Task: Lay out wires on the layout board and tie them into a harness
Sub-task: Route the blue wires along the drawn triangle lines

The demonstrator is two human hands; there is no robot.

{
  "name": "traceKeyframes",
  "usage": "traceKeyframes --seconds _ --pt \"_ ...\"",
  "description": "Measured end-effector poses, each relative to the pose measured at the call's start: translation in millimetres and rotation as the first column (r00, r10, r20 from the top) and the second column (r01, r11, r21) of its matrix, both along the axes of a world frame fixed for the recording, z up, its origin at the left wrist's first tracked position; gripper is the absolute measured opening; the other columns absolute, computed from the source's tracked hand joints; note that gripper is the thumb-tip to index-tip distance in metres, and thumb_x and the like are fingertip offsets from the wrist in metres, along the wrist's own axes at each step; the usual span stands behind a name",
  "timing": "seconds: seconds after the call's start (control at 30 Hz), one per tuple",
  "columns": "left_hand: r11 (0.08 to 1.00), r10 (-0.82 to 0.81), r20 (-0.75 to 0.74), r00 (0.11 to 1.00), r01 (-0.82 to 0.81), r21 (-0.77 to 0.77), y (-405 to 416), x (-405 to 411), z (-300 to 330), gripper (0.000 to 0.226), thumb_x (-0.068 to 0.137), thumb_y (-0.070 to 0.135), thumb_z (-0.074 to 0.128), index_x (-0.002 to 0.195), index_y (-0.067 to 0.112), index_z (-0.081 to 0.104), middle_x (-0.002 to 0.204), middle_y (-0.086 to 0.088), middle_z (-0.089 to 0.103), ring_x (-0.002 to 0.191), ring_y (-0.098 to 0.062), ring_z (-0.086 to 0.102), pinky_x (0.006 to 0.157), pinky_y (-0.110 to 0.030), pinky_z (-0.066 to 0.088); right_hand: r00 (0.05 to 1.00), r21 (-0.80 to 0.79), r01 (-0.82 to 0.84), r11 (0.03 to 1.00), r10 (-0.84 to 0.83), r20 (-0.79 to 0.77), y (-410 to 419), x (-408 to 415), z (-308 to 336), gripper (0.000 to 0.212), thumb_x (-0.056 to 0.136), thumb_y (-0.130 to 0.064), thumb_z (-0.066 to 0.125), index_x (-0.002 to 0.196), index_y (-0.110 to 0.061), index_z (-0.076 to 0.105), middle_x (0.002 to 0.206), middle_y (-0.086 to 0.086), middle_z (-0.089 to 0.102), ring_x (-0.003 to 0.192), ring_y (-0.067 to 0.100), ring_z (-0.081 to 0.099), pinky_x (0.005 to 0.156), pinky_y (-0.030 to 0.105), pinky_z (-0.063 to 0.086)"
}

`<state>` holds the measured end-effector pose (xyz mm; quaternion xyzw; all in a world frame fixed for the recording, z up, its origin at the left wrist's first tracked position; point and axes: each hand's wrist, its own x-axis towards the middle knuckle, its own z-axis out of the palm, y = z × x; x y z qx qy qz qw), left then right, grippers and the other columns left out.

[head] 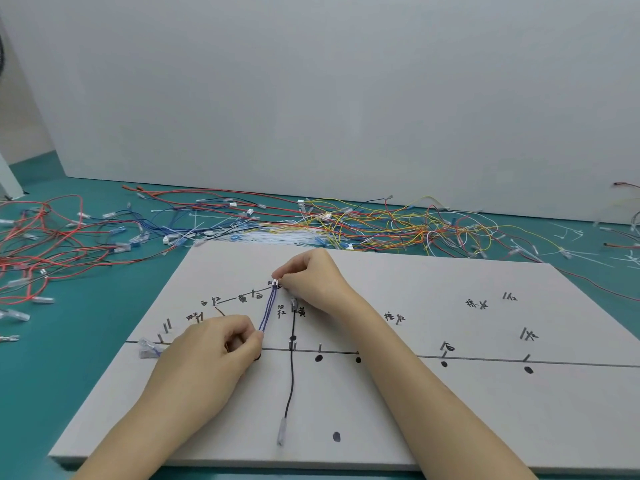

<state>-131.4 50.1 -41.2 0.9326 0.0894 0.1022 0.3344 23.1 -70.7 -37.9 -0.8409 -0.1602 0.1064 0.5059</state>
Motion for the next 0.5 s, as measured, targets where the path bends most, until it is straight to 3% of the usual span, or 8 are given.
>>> traceKeyframes --seconds 0.17,0.3,0.4,0.5 --pt "0.989 -0.010 0.100 0.995 -0.005 0.150 -6 -6 5 0.030 0.091 0.045 0.047 0.071 0.024 0.053 0.065 0.009 0.056 0.062 -0.009 0.050 0.052 -0.027 0.033 0.999 0.011 0.006 1.000 -0.006 0.045 2 -3 -2 0.023 0.083 -0.004 0.055 0.083 -0.013 0.076 0.062 -0.009 0.062 0.052 0.002 0.050 0.048 0.012 0.038" --pt "0.901 -0.135 0.100 0.986 0.081 0.426 -8 -9 9 0.034 0.098 0.047 0.032 0.072 0.025 0.038 0.068 0.007 0.048 0.071 -0.012 0.048 0.060 -0.028 0.037 0.998 0.018 0.008 1.000 -0.009 0.058 3 -3 -4 0.025 0.082 -0.003 0.053 0.083 -0.013 0.076 0.065 -0.006 0.063 0.051 0.004 0.049 0.049 0.015 0.039" --pt "0.859 -0.206 0.095 0.974 0.134 0.495 -6 -8 10 0.033 0.100 0.046 0.029 0.081 0.024 0.044 0.077 0.009 0.046 0.084 -0.012 0.047 0.071 -0.029 0.041 0.998 0.021 0.006 1.000 -0.007 0.065 3 -3 -5 0.026 0.082 -0.003 0.052 0.085 -0.010 0.077 0.072 0.000 0.068 0.053 0.005 0.049 0.051 0.016 0.040" --pt "0.857 -0.242 0.111 0.964 0.159 0.491 -1 -5 14 0.031 0.099 0.040 0.043 0.078 0.022 0.058 0.075 0.008 0.051 0.084 -0.017 0.047 0.068 -0.030 0.036 0.998 0.029 0.004 1.000 -0.006 0.061 2 -2 -5 0.024 0.083 -0.004 0.054 0.086 -0.011 0.077 0.081 0.001 0.072 0.061 0.005 0.053 0.058 0.018 0.043"
